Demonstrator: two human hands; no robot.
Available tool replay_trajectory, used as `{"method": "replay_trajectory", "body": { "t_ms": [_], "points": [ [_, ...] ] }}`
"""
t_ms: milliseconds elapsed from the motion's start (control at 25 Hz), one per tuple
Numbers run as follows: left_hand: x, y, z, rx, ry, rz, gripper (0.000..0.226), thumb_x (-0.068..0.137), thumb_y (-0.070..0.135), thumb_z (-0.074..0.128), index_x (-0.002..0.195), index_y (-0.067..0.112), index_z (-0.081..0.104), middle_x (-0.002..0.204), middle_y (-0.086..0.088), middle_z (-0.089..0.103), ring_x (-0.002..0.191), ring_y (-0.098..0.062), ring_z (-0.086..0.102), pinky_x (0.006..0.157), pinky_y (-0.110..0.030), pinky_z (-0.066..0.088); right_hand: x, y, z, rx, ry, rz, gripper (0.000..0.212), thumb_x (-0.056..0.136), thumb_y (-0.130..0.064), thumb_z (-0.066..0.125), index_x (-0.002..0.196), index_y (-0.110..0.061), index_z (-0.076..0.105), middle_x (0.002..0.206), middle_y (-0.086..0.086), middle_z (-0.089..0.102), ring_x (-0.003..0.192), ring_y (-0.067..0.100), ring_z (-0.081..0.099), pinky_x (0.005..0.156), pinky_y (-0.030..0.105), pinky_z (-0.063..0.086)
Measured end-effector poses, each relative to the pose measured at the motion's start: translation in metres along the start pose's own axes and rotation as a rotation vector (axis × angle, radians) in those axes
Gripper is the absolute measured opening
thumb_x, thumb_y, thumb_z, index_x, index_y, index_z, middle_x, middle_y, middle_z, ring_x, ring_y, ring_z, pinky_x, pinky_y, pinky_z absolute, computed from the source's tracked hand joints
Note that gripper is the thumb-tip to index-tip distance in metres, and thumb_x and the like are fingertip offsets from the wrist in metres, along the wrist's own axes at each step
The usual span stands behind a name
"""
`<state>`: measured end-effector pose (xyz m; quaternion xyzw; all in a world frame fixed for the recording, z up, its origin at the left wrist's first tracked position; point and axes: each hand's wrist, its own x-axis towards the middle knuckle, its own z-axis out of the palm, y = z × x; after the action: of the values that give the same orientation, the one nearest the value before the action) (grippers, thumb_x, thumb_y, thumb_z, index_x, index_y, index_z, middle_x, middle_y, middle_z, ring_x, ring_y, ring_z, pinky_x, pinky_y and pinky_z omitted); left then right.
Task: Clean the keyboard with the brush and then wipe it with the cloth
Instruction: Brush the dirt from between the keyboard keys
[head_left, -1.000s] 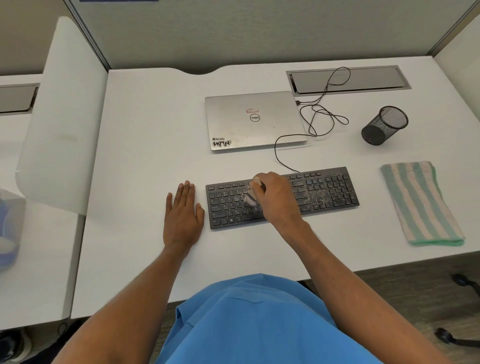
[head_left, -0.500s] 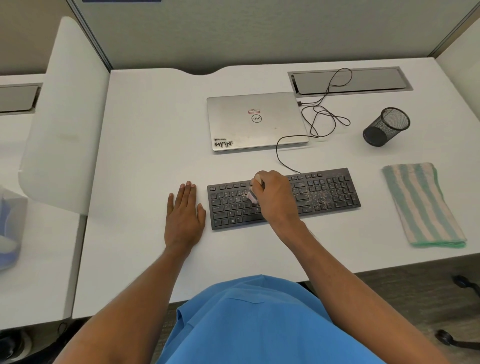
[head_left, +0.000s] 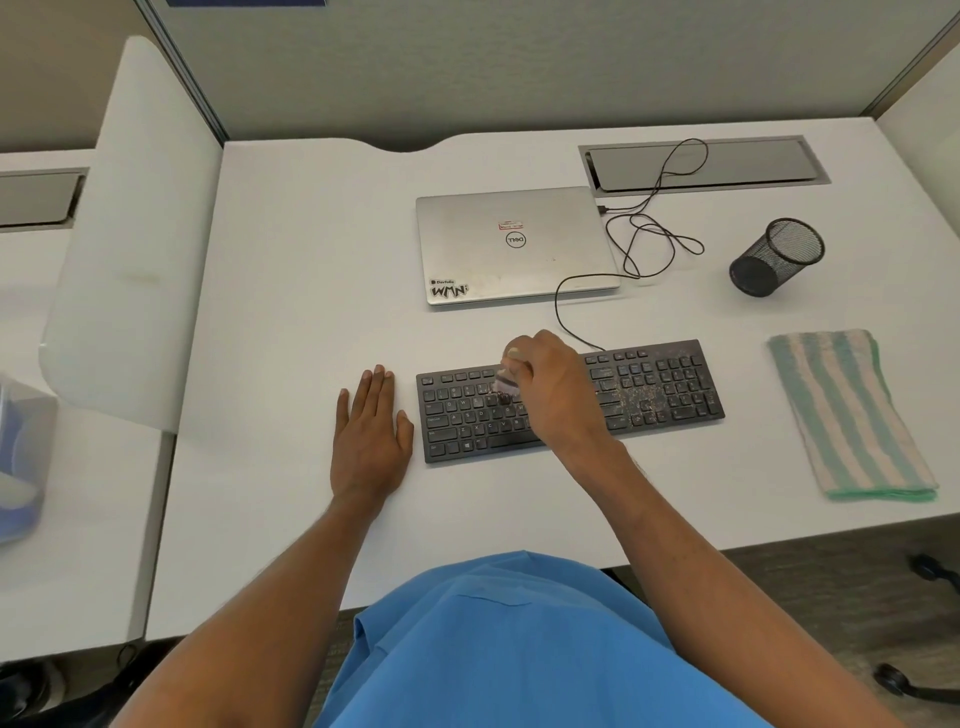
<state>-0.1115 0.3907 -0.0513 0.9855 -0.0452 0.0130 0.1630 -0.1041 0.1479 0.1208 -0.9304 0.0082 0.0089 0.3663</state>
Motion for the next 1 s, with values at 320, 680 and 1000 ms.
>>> {"method": "replay_trajectory", "body": {
  "t_ms": [320,680,1000],
  "points": [
    [0.000,-0.002,0.001,-0.008,-0.005,-0.003,0.067,0.105,0.036,0.026,0.166,0.009,0.029,0.174,-0.005,0.024,0.163,-0.017,0.015,0.133,-0.043,0.004,0.004,-0.017,0.043,-0.083,-0.278,-0.225,0.014,0.096,0.001,0.055,0.095,-0.008,0.066,0.094,0.001,0.052,0.083,0.009,0.062,0.074,0.033,0.062],
    [0.000,0.000,0.000,-0.015,0.001,0.002,0.066,0.105,0.036,0.027,0.165,0.009,0.030,0.174,-0.006,0.026,0.163,-0.018,0.017,0.133,-0.043,0.005,0.011,0.029,0.007,-0.260,-0.163,-0.040,0.012,0.097,-0.001,0.056,0.097,-0.012,0.062,0.092,-0.002,0.053,0.082,0.013,0.066,0.068,0.024,0.061],
    [0.000,0.000,0.000,-0.018,-0.003,-0.004,0.067,0.105,0.036,0.027,0.166,0.009,0.029,0.174,-0.006,0.025,0.163,-0.017,0.016,0.133,-0.044,0.005,0.003,-0.003,0.028,-0.123,-0.231,-0.113,0.016,0.101,-0.008,0.053,0.097,-0.009,0.068,0.095,0.001,0.054,0.088,0.013,0.067,0.074,0.024,0.060]
  ]
}}
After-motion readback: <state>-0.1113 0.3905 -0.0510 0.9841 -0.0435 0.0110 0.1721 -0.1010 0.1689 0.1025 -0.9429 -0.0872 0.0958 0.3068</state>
